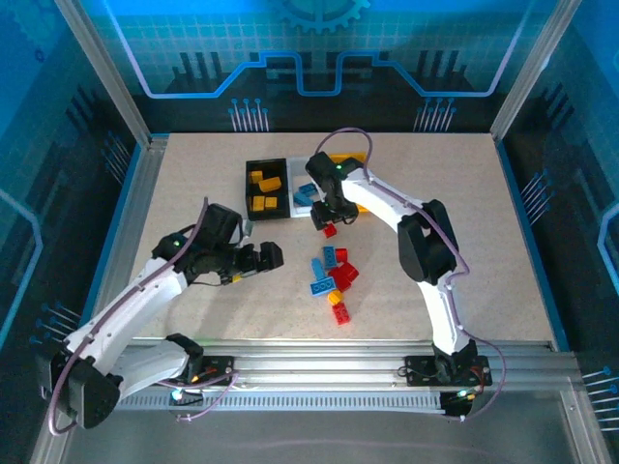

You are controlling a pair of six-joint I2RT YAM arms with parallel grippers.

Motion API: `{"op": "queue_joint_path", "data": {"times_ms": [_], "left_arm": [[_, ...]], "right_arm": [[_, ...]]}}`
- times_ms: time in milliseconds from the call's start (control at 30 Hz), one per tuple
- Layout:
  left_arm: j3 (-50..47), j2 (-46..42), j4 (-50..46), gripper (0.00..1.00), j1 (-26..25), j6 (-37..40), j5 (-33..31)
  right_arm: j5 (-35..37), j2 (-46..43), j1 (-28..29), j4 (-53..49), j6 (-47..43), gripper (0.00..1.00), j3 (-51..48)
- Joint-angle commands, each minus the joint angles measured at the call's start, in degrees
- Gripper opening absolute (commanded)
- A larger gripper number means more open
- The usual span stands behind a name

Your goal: Sort the legos into containers by color

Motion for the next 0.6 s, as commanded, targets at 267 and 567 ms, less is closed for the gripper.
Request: {"op": "queue_joint_path", "data": {"times_ms": [267,567], "left_arm": [[-2.34,-3.95,-4.54,0.99,-0.10,-2.47,-0.82],[-2.07,-3.43,-4.76,0.99,0.02,-2.35,-0.37]], "right_arm": [[2.41,5.63,1.50,-0.78,-1.62,0.62,3.10],[2.79,7.56,1.69,0.01,-0.80,0.57,1.67]]}}
